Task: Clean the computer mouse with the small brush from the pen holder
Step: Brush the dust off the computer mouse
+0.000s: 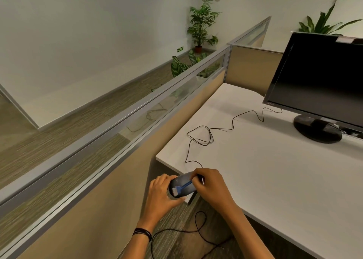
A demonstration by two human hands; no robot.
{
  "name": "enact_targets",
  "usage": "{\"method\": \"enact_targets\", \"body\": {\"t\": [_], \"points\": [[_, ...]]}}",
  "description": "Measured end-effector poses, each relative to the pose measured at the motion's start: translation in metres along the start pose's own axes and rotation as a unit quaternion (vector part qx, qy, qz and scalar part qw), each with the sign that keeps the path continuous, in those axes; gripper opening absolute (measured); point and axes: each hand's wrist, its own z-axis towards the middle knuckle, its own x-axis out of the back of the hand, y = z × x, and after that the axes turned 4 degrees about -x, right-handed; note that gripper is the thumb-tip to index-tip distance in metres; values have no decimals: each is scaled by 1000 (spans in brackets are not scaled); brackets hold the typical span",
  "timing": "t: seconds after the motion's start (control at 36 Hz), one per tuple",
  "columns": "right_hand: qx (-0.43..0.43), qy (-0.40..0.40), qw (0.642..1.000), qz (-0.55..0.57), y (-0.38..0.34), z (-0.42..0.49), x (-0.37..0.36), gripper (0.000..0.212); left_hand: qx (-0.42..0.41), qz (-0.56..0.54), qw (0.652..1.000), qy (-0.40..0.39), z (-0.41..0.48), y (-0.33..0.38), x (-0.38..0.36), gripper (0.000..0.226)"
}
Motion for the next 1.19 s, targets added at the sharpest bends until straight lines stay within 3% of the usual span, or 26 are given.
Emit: {"method": "enact_targets", "body": {"t": [0.11, 0.25, 0.36, 0.61, 0.78, 1.03, 1.14, 1.19], "points": [[-17, 78, 997, -1, 4, 1, 7, 15, -5, 7, 1000, 2, 0, 1, 0, 65], [5, 25, 998, 63, 2, 3, 6, 18, 0, 3, 1000, 2, 1, 2, -3, 71], [11, -32, 999, 29, 3, 6, 0, 16, 0, -3, 1000, -3, 1, 3, -4, 69], [-22, 80, 995, 48, 8, 7, 12, 16, -10, -4, 1000, 7, 0, 1, -2, 63], [6, 3, 998, 63, 4, 9, -6, 17, -12, -5, 1000, 4, 0, 0, -7, 67], [-28, 132, 990, 40, 14, 13, 0, 14, -9, -4, 1000, 12, -2, 0, -6, 67], [-18, 97, 991, 93, 12, 14, -3, 27, 0, -7, 1000, 7, -3, -1, -8, 69], [-21, 81, 992, 99, 12, 16, -5, 23, -1, -7, 1000, 11, -2, -1, -8, 70]]}}
